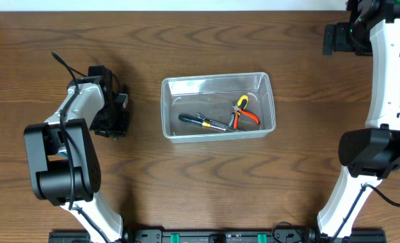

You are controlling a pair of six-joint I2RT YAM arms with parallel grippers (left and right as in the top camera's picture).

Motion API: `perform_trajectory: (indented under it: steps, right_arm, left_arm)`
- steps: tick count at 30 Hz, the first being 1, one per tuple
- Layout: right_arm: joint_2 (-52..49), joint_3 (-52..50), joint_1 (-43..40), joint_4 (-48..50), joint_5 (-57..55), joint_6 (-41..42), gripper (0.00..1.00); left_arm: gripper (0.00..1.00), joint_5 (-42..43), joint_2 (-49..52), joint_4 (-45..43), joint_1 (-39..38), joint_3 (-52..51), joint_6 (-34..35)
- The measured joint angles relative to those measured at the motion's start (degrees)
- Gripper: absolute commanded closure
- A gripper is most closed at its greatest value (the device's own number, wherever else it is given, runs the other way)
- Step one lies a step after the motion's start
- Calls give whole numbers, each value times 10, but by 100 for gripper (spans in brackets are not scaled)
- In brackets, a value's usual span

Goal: Pack container
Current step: 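Lower the left gripper over the black-and-orange marker, then close the left gripper on the marker and lift it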

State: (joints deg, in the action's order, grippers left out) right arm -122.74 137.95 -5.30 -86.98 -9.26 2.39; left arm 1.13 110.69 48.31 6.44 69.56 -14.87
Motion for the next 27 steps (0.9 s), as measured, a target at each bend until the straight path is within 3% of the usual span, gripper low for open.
perform_trajectory:
  steps: [27]
  right_arm:
    - [0, 0, 0, 0, 0, 0, 1]
  left_arm:
    - [75, 0, 0, -6, 0, 0, 0]
